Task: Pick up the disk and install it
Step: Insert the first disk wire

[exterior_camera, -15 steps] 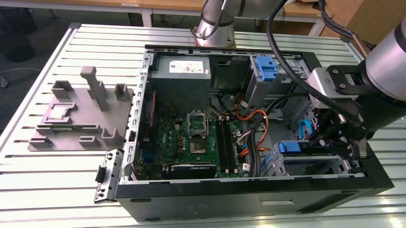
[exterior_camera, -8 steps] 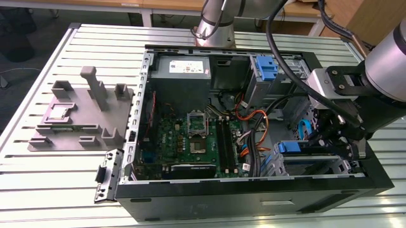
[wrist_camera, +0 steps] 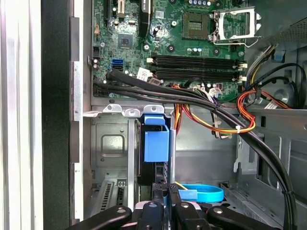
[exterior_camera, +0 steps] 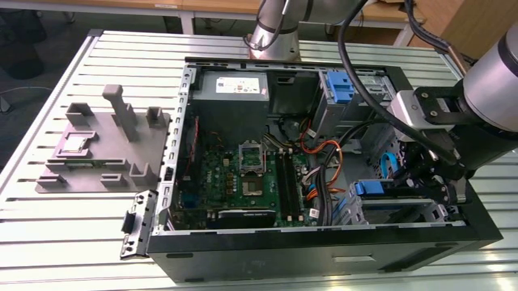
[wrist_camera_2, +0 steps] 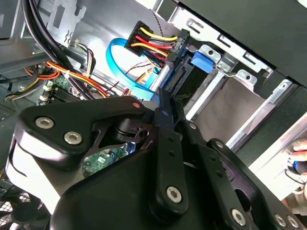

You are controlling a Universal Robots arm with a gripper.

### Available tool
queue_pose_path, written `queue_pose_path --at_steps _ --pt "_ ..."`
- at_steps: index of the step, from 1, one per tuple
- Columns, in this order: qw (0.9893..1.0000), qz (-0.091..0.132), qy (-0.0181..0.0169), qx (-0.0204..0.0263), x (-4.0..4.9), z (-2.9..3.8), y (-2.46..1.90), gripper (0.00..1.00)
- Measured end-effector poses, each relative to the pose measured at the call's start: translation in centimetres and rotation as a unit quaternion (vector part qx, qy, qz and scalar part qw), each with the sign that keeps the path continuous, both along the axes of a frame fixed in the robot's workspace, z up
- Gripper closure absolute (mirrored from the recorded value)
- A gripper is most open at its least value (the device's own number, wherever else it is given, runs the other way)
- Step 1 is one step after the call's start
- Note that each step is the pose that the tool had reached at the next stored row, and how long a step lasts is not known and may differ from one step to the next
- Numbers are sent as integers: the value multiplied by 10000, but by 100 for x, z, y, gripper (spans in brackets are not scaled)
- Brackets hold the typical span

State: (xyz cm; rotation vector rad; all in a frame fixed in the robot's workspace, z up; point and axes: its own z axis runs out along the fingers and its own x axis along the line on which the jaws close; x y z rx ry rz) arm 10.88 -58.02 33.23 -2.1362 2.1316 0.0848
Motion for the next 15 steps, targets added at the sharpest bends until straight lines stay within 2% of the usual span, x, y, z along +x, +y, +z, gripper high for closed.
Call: queue_pose_path --at_steps 3,8,15 --pt "10000 0 -4 0 0 -1 0 84" --pt "10000 0 -63 -2 -6 -25 0 84" --pt "10000 -1 -68 0 -11 -29 0 84"
